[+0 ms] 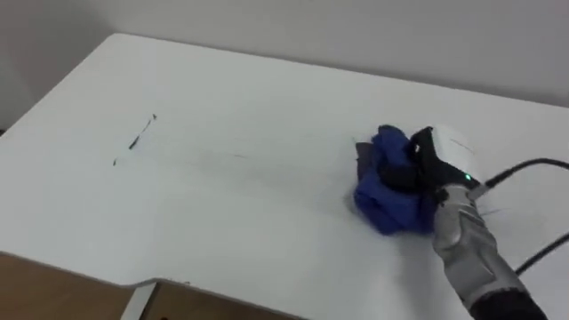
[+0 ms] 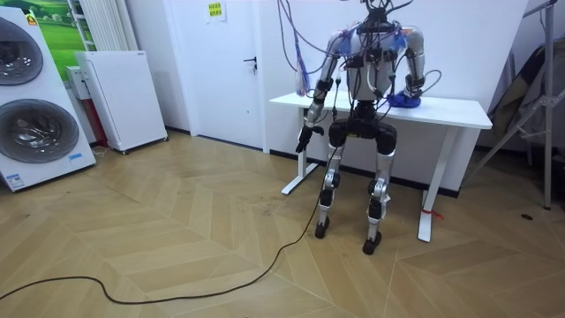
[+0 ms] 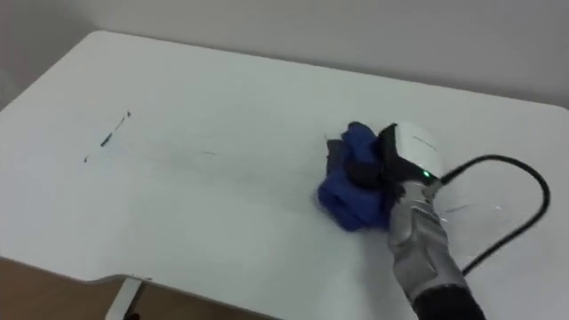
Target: Wipe table
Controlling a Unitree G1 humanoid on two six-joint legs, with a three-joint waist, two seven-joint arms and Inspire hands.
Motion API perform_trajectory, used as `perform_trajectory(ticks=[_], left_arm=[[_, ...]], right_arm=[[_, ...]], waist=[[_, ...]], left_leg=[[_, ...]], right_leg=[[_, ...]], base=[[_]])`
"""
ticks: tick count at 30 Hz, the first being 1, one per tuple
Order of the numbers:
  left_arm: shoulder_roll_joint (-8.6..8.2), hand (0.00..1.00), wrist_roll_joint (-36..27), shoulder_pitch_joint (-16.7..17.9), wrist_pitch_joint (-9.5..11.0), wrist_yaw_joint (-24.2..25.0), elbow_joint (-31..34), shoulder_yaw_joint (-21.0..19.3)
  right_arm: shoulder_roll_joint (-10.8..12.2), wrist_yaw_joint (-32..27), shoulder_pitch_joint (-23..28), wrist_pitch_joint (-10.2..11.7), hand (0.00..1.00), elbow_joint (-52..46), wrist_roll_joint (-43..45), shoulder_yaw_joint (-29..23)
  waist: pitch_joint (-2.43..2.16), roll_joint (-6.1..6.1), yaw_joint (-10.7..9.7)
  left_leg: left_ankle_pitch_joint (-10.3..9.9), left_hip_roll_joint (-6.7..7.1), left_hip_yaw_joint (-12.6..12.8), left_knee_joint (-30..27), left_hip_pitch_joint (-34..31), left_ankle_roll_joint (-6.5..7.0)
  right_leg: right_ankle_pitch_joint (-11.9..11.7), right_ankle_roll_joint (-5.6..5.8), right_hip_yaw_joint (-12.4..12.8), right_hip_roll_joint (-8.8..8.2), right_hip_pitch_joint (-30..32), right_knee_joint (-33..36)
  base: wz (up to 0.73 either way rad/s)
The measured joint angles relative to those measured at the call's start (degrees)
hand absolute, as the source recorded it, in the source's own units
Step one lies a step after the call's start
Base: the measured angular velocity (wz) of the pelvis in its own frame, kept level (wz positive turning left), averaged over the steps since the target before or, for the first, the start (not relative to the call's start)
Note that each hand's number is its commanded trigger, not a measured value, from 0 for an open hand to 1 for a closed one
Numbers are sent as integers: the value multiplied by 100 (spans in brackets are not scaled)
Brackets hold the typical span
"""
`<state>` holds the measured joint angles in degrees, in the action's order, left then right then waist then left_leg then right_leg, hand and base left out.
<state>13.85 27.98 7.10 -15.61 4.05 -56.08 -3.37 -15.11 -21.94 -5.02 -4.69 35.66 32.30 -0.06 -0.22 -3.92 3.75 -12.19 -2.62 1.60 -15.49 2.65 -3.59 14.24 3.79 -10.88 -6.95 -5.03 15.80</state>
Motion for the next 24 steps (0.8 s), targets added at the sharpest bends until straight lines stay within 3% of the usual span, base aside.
perform_trajectory(ticks=[1,3,6,9,11,14,15,17,19,22,24], left_arm=[[71,0,38,48,4,-7,-6,-169],[155,0,42,140,32,-16,-4,-414],[195,0,30,233,31,-15,-10,-641],[203,0,18,253,37,-14,-8,-653],[187,0,-45,234,78,-14,-7,-529],[104,0,-41,200,77,-13,-16,-331],[60,0,-38,193,76,-13,-15,-250],[38,0,-47,190,58,-9,-15,-185],[2,0,-34,123,-43,-6,-14,12],[-98,0,-28,97,-67,1,3,12],[-120,0,-32,212,-71,15,112,13]], right_arm=[[-75,-132,308,42,100,139,-200,-391],[-336,-200,502,89,100,537,-474,-867],[-720,-229,507,82,100,1068,-527,-1481],[-855,-232,511,-50,100,1034,-504,-1498],[-853,-239,476,-166,100,888,-500,-1333],[-848,-207,262,-565,100,743,-413,-995],[-843,-128,219,-746,100,525,-289,-737],[-724,44,72,-946,100,119,18,-220],[-422,298,-259,-1172,100,-425,317,559],[-71,597,-506,-1062,100,-895,661,1115],[4,688,-630,-997,100,-955,609,1267]], waist=[[-61,-91,-53],[-78,-140,-58],[-69,-61,-66],[-61,35,-67],[-54,76,-47],[-50,92,17],[-42,95,170],[3,80,320],[48,62,486],[68,32,797],[66,26,988]], left_leg=[[-30,27,6,-8,18,51],[-90,34,33,-16,110,108],[-167,33,70,-20,128,155],[-200,27,-32,-22,108,165],[-199,23,-85,-18,106,164],[-192,20,-154,-5,108,155],[-191,18,-156,31,124,155],[-190,8,-254,60,125,155],[-184,8,-420,60,59,142],[-173,12,-566,77,-8,125],[-167,32,-670,77,-8,133]], right_leg=[[-22,35,13,5,-136,-143],[-98,75,76,25,-283,-244],[-182,82,127,53,-285,-289],[-243,50,134,103,-241,-305],[-265,26,148,126,-223,-282],[-284,5,153,155,-178,-256],[-298,-17,161,175,-106,-223],[-336,-63,159,228,-35,-216],[-354,-93,138,279,27,-228],[-354,-95,34,299,8,-323],[-352,-93,-52,287,-5,-333]], base=[[42],[1],[-21],[-23],[-19],[-15],[-45],[-37],[-4],[24],[31]])
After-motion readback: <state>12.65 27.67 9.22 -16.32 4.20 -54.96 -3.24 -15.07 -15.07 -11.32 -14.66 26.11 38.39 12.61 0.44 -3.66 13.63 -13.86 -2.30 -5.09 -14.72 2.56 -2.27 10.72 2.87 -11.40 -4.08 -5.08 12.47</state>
